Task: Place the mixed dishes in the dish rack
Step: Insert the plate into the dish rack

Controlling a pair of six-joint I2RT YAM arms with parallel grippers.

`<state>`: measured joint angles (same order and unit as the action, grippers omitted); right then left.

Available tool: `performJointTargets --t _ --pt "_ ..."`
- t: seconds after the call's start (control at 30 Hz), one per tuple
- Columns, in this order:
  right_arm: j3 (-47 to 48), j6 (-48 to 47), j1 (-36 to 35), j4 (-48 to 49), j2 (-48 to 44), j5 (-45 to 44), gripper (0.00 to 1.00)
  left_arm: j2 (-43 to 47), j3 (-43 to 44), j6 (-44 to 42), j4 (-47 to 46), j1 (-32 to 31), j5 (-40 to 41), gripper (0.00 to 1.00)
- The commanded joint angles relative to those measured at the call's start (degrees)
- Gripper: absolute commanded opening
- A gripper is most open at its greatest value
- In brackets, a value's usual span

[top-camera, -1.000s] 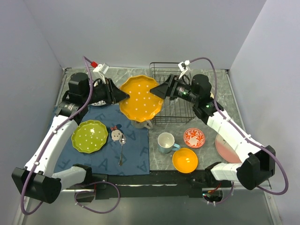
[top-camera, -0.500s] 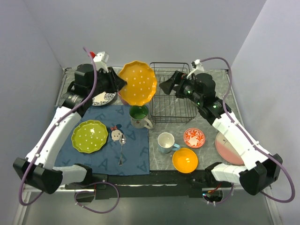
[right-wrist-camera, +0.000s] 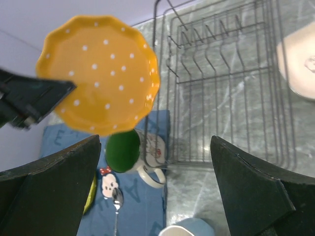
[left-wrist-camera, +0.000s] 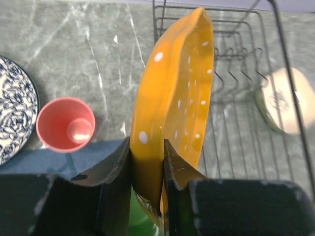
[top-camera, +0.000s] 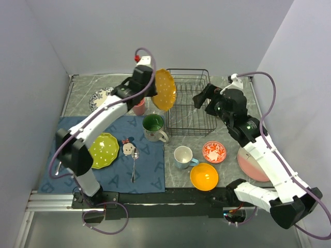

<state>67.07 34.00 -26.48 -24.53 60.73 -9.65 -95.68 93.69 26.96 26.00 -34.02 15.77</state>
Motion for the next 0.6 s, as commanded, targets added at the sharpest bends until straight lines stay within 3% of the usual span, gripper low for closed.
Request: performJointTargets --t 0.0,0.4,0.57 --pt "-2.5 0.5 -0.2 -1.7 -3.1 -3.7 1.00 -4.4 12.4 -1.4 -8.0 -4.2 13.3 0.01" --pt "-8.2 1.2 -0.2 -4.3 -6.4 -4.2 1.00 -20.5 27.9 -5.7 -6.7 -9.1 33.2 0.01" --pt "-9.2 1.0 -0.1 -4.7 -6.6 -4.6 1.00 -24.6 32.3 -4.1 -4.0 -9.9 36.1 0.01"
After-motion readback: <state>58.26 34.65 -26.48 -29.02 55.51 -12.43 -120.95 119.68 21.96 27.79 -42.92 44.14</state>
